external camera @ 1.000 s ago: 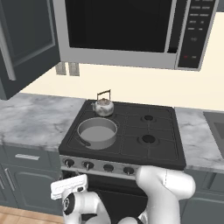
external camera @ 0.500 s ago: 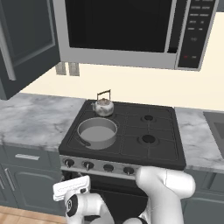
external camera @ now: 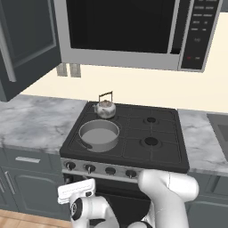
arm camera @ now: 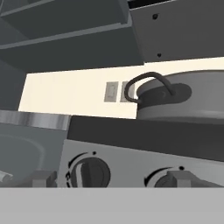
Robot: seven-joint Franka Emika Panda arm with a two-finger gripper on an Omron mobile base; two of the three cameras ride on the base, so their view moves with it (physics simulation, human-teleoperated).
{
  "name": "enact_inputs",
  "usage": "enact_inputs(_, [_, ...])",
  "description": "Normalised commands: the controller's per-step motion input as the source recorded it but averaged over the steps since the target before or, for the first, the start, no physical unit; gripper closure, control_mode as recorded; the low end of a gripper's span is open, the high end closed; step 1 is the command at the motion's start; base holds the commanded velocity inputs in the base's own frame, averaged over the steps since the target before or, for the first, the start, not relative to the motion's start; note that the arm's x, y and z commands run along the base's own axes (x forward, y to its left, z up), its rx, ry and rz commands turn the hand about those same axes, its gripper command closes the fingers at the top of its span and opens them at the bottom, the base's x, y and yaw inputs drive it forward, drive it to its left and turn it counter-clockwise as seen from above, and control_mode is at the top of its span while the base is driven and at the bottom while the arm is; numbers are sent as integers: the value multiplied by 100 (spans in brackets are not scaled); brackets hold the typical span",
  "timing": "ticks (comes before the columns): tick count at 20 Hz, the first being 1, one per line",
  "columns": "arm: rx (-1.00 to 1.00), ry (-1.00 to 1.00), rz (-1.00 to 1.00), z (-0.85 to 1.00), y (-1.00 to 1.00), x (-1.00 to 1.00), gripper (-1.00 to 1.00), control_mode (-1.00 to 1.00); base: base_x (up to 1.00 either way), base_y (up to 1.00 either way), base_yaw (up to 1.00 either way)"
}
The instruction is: Pick the kettle from the cabinet and place it on a stove burner. Then pick the pot from the counter and place it on another stove burner. Finally, turn both burners on.
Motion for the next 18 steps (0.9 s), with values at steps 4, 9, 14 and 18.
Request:
enact_inputs(4, [2,0,-3,0,-17,0,-100,-100,0,0,0])
enact_inputs(9, [3,-1,-7,0,-10,0,-100,-100,0,0,0])
enact_inputs(14, [5,-3,-6,2,-10,0,-100,-100,0,0,0])
enact_inputs(18, [6,-5,-5,0,-10,0,-100,-100,0,0,0])
